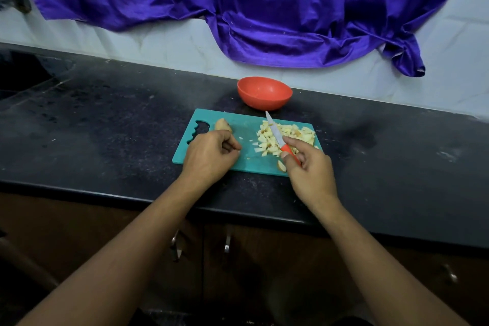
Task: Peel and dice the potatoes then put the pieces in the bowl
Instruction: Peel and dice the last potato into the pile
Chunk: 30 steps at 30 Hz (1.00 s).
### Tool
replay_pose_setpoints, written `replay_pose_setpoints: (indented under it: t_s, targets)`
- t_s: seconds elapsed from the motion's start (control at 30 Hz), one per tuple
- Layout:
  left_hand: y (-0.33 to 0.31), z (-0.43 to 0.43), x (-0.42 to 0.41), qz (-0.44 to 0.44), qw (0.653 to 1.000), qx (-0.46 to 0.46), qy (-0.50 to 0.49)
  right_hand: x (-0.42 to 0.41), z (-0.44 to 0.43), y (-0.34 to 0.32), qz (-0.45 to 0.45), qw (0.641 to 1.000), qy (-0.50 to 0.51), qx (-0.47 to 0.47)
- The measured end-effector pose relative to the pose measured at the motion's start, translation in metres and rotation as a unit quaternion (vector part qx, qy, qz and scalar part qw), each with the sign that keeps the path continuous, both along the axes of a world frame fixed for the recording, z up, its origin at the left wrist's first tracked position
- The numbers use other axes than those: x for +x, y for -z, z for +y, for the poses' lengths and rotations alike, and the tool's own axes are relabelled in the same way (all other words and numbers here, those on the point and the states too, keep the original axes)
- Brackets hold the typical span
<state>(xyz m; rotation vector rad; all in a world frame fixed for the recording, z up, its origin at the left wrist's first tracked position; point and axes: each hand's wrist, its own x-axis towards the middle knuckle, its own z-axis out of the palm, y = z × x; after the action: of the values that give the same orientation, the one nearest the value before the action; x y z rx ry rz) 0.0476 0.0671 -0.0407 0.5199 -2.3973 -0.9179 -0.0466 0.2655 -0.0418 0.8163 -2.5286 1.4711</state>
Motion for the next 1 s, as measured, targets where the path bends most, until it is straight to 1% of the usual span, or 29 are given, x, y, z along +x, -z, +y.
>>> replay_pose_setpoints:
  t_s: [0.1, 0.2, 0.27, 0.4, 0.47, 0.53, 0.6, 0.77, 0.83, 0.93, 1.0]
  targets:
    - [0.0, 0.001, -0.004, -0.006, 1.0, -0.016, 0.005, -0.002, 0.003, 0.003, -0.033, 0.996, -0.002, -0.085]
    - [-0.004, 0.009, -0.013, -0.002, 0.999, -0.019, 0.036, -0.007, 0.008, 0.002, -0.063, 0.984, 0.062, -0.157]
    - [-0.01, 0.018, -0.024, 0.003, 0.998, -0.019, 0.065, -0.01, 0.011, 0.004, -0.072, 0.977, 0.074, -0.187]
    - [-0.019, 0.035, -0.048, 0.013, 0.993, -0.036, 0.112, -0.009, 0.007, 0.005, -0.078, 0.977, 0.064, -0.188]
    - [-0.021, 0.04, -0.057, 0.014, 0.987, -0.049, 0.153, -0.011, 0.007, 0.006, -0.08, 0.975, 0.064, -0.199]
    - [-0.019, 0.042, -0.06, -0.006, 0.978, -0.066, 0.199, -0.012, 0.008, 0.007, -0.081, 0.973, 0.061, -0.206]
    - [-0.015, 0.039, -0.06, -0.029, 0.971, -0.092, 0.217, -0.012, 0.008, 0.006, -0.081, 0.974, 0.06, -0.204]
    - [-0.011, 0.033, -0.059, -0.018, 0.973, -0.119, 0.197, -0.01, 0.009, 0.004, -0.08, 0.977, 0.06, -0.189]
    - [-0.01, 0.035, -0.061, -0.014, 0.977, -0.139, 0.163, -0.009, 0.009, 0.004, -0.08, 0.976, 0.062, -0.193]
    - [-0.01, 0.039, -0.064, -0.014, 0.984, -0.142, 0.102, -0.008, 0.009, 0.003, -0.08, 0.975, 0.063, -0.196]
    - [-0.011, 0.042, -0.065, -0.024, 0.984, -0.15, 0.091, -0.008, 0.008, 0.002, -0.08, 0.976, 0.062, -0.194]
